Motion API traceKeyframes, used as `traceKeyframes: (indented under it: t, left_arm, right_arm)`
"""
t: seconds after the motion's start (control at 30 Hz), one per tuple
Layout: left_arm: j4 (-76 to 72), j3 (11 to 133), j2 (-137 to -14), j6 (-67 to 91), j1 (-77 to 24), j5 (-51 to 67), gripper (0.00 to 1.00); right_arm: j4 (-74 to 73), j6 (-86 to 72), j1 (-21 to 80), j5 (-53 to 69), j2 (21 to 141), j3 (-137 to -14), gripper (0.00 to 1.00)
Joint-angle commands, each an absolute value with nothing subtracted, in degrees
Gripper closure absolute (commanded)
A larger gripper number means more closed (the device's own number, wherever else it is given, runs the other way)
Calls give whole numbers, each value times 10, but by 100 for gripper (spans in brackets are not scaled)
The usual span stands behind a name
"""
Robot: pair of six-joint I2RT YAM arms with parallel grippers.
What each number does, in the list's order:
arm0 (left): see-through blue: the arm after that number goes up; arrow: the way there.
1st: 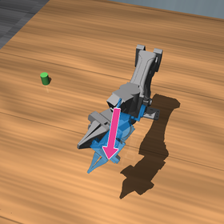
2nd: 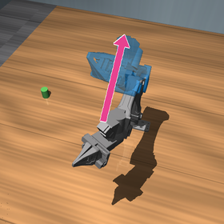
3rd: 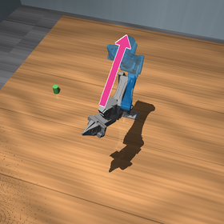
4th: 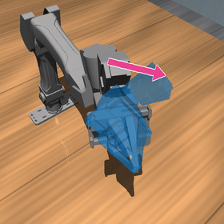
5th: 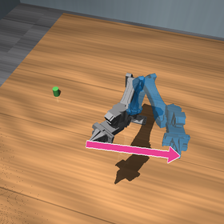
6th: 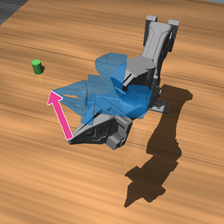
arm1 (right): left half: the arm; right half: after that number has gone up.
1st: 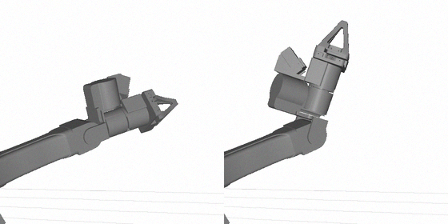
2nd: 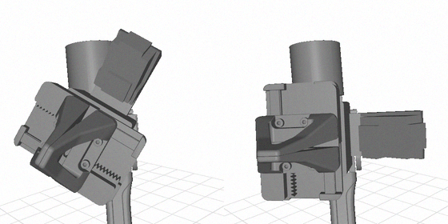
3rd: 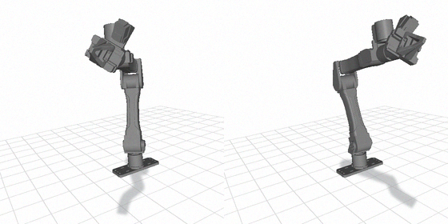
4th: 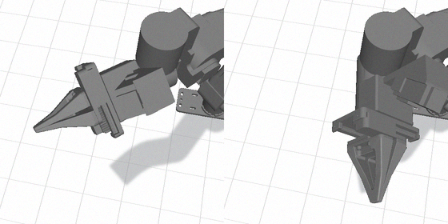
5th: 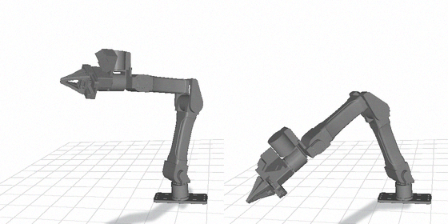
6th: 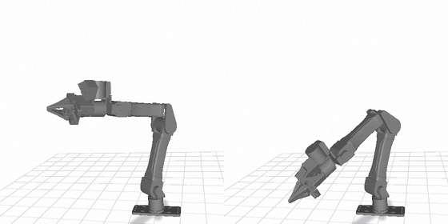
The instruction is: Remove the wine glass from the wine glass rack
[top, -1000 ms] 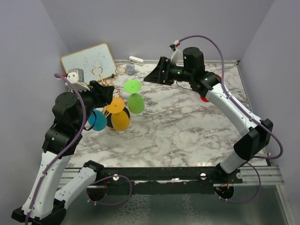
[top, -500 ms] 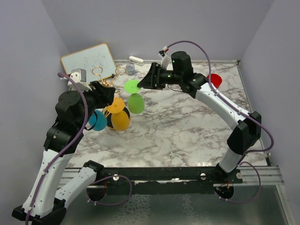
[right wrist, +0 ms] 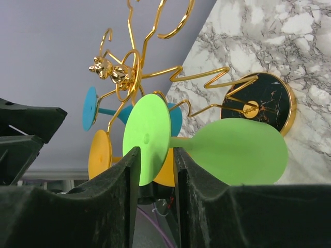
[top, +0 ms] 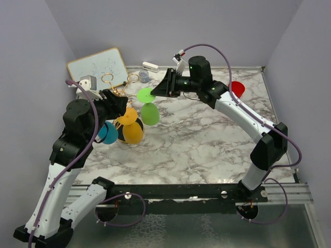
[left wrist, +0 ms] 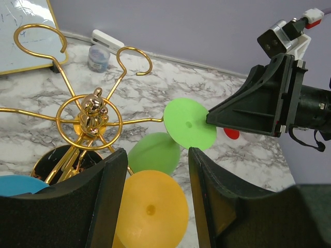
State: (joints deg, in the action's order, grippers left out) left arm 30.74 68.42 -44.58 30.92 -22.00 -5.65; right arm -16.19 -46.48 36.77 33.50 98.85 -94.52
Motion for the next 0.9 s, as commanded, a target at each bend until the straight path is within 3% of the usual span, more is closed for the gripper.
traceKeyframes:
  t: [0.0,0.5,0.87]
  left_arm:
    - [308,683,-442,312,-222,-68,46]
    - [315,687,-441,311,-221,-73,46]
    - [313,690,-439,315,-221,-75,47]
  right_arm:
    - [-131,-474,373,353,989,-945,71]
    - [-136,-481,374,365,1001,-953,98]
    - [-72,-539,374,395,981,-936,99]
